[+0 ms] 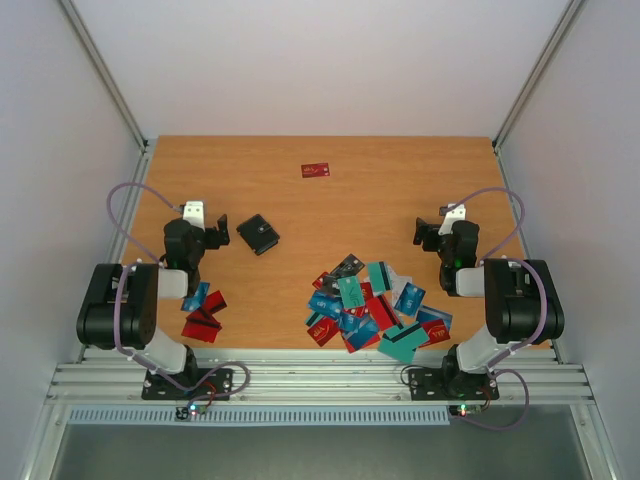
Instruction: Put the credit cards into the card holder
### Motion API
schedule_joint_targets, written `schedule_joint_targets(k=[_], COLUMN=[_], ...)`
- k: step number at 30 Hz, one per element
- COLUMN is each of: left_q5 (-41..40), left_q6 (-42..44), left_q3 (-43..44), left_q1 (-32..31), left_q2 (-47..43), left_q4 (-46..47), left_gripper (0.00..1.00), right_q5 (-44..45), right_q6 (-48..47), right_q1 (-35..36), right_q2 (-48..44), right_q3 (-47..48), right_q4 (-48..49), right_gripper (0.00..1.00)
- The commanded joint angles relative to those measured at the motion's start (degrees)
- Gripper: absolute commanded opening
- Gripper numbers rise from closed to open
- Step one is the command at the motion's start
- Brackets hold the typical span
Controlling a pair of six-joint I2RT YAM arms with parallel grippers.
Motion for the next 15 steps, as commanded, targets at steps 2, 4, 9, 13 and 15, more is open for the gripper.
schedule_joint_targets(k=[2,4,9,13,15], left_q5=[-0.3,-0.3,-0.3,-1.5,-2.4], left_q6=[0.6,0.6,0.6,0.6,0.5], left_q3=[-0.4,-0.2,-0.4,-0.7,-0.2], left_q1=[-0.1,-0.1,-0.1,-0.1,-0.1], left_q2=[0.3,0.3,0.2,-2.1,-5.4], left_q4=[5.2,5.1,5.2,4.4,0.7], left_gripper=[0.99,0.99,0.99,0.99,0.99], right_q5=[-0.2,-0.3,-0.3,-0.3,-0.3], right_q6=[-0.2,-0.2,-0.2,-0.2,-0.1], right_q1=[-0.3,-0.3,-0.3,-0.3,-0.3], right_q2=[-0.5,-0.5,-0.5,-0.5,-0.6], right_q3=[0.2,0.2,0.2,0.2,0.4], right_q4=[1.9,1.9,1.9,1.8,1.4], right_gripper=[0.98,0.99,0.98,0.99,0.98])
